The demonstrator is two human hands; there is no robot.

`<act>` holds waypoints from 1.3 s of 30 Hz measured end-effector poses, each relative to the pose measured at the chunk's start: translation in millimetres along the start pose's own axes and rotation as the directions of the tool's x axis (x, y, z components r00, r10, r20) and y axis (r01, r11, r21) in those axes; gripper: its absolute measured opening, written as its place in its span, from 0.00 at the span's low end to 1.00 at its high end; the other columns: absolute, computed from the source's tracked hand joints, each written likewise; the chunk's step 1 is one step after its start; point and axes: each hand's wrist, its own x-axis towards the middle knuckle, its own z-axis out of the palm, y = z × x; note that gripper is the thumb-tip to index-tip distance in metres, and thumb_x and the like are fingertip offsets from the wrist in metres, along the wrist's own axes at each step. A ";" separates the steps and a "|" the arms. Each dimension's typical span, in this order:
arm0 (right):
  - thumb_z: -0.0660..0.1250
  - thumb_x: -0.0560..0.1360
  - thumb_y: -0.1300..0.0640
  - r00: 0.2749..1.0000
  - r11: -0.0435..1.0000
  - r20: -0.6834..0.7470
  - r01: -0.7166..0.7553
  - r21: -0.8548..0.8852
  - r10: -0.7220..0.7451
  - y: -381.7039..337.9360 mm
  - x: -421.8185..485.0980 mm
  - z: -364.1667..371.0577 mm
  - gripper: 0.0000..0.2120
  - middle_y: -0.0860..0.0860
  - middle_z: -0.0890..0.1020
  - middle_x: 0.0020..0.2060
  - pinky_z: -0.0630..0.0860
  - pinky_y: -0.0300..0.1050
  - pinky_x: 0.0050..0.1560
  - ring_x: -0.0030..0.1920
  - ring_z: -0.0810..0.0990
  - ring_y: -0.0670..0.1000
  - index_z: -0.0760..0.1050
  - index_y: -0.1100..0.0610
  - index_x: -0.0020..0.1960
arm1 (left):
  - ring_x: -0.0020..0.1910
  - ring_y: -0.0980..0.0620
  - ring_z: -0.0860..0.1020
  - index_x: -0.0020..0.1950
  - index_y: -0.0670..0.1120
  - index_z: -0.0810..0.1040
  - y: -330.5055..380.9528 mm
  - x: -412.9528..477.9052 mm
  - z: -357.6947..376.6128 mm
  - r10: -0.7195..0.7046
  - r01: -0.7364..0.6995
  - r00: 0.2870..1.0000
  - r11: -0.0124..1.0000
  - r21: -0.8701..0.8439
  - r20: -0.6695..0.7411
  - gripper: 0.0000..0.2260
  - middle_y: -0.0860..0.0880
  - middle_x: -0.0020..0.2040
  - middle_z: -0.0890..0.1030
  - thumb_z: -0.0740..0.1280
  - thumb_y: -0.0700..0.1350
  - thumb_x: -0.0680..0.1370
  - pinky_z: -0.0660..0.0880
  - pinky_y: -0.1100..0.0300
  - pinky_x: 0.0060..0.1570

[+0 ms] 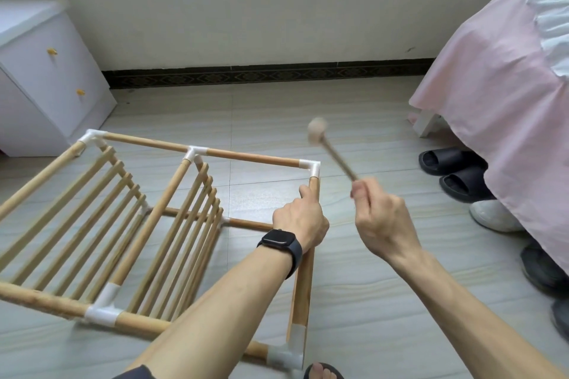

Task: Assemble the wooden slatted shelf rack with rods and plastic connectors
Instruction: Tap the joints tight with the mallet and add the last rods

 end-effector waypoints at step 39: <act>0.51 0.86 0.45 0.955 0.835 -0.065 -0.218 0.506 0.288 -75.7 -29.7 -19.1 0.18 0.45 0.80 0.41 0.76 0.47 0.41 0.41 0.81 0.44 0.74 0.48 0.44 | 0.18 0.58 0.73 0.51 0.42 0.73 33.3 21.7 -232.5 -0.132 0.065 0.991 0.467 -0.882 0.003 0.04 0.38 0.46 0.85 0.60 0.41 0.84 0.76 0.63 0.24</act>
